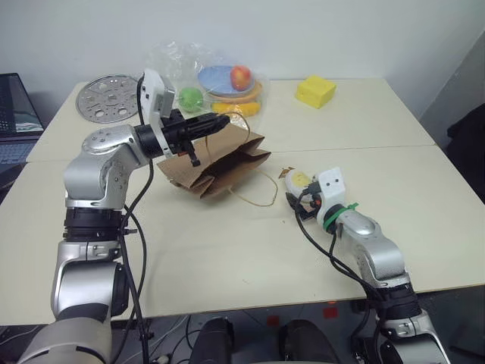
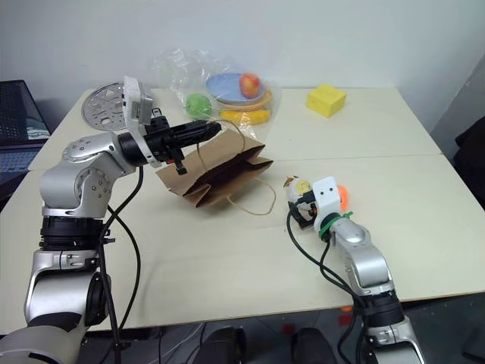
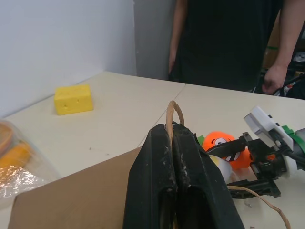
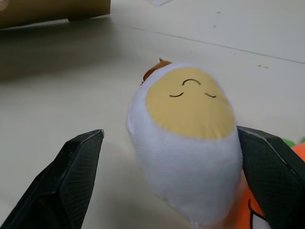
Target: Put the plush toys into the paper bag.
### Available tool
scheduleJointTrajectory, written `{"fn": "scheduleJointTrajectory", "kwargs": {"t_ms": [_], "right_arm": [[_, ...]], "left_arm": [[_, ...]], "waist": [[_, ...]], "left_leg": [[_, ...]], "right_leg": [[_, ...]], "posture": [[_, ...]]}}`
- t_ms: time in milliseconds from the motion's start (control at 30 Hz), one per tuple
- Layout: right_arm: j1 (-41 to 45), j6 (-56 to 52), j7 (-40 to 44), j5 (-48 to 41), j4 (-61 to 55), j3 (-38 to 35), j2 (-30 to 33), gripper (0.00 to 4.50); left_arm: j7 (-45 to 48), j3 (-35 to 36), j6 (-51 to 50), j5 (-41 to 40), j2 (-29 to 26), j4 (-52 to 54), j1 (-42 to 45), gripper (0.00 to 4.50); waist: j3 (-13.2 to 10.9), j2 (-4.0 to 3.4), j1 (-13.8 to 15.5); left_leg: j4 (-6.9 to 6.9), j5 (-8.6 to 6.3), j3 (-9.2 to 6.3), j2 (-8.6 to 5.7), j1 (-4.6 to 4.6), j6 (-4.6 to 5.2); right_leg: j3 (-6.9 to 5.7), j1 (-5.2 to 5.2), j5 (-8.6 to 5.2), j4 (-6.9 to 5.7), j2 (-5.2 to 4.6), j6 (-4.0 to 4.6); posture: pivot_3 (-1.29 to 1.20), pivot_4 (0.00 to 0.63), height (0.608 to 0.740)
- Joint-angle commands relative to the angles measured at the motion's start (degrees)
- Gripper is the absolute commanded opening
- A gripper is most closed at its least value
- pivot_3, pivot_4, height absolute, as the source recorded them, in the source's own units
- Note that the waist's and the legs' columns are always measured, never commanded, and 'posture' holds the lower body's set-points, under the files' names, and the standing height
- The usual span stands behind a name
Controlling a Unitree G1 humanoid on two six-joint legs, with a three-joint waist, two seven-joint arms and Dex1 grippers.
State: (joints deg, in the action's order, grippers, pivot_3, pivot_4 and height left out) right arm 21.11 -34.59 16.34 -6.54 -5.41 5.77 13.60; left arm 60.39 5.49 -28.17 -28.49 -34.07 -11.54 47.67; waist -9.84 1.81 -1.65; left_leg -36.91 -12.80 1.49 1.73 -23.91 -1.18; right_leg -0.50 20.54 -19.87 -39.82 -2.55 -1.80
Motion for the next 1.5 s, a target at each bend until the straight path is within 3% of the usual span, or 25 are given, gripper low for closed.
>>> {"fn": "scheduleJointTrajectory", "kwargs": {"t_ms": [33, 300, 433, 700, 833, 1200, 1500], "right_arm": [[0.8, 0.6, 0.3, 1.0, 0.7, -0.6, 1.2, 3.91], [0.9, 2.0, 1.0, -0.3, -0.6, -2.3, 1.6, 1.17], [0.5, -2.5, 6.0, -3.5, -10.5, -2.4, 5.1, 0.03], [6.8, -15.3, 6.6, -11.7, -23.1, -7.0, 6.9, 0.01], [10.0, -18.9, 7.9, -12.6, -24.1, -3.0, 8.1, 0.01], [13.9, -20.2, 7.5, -10.8, -18.5, 6.9, 6.4, 0.01], [19.7, -14.9, 7.0, -6.6, -4.3, 12.5, -1.5, 0.01]], "left_arm": [[-0.4, 1.7, 0.0, -1.0, -1.0, 2.8, 0.0, 0.0], [-0.8, 1.6, 0.1, -1.1, -0.8, 2.9, -0.2, 0.0], [-0.8, 1.3, 0.6, -0.8, -0.4, 1.9, 0.2, 0.0], [-0.1, 0.5, 1.2, -0.5, 0.5, 0.4, 1.1, 0.0], [0.4, 0.0, 1.7, -0.3, 1.1, -0.5, 1.9, 0.0], [0.5, -0.3, 0.9, -0.8, 2.0, 0.7, 2.3, 0.0], [0.5, -0.2, -3.4, -3.5, 2.9, 5.3, 1.1, 0.0]], "waist": [[0.0, 0.0, 0.0], [0.0, 0.0, 0.0], [-0.1, -0.04, 0.0], [-0.1, -0.08, 0.0], [-0.1, -0.07, 0.0], [-0.1, -0.06, 0.0], [-0.1, -0.07, 0.0]], "left_leg": [[0.0, 0.0, 0.0, 0.0, 0.0, 0.0], [0.01, 0.0, 0.0, 0.01, 0.0, 0.0], [0.01, 0.0, -0.01, 0.0, -0.02, 0.0], [0.01, 0.0, -0.02, 0.04, -0.02, 0.0], [0.01, 0.0, -0.02, 0.02, -0.03, 0.0], [0.02, -0.01, -0.02, 0.02, -0.07, 0.01], [0.01, 0.0, -0.01, 0.02, -0.08, 0.01]], "right_leg": [[0.0, 0.0, 0.0, 0.0, 0.0, 0.0], [0.0, 0.0, 0.0, -0.01, 0.0, 0.0], [0.0, 0.01, 0.0, 0.01, 0.0, 0.0], [-0.02, 0.04, 0.0, -0.02, 0.0, 0.0], [-0.02, 0.03, 0.0, -0.01, 0.0, 0.0], [-0.02, 0.06, 0.0, 0.05, 0.0, 0.0], [-0.01, 0.13, 0.0, -0.04, 0.0, 0.0]], "posture": [[0.0, 0.15, 0.74], [0.0, 0.15, 0.74], [0.0, 0.15, 0.74], [0.0, 0.15, 0.74], [0.0, 0.15, 0.74], [0.0, 0.15, 0.74], [0.0, 0.15, 0.74]]}}
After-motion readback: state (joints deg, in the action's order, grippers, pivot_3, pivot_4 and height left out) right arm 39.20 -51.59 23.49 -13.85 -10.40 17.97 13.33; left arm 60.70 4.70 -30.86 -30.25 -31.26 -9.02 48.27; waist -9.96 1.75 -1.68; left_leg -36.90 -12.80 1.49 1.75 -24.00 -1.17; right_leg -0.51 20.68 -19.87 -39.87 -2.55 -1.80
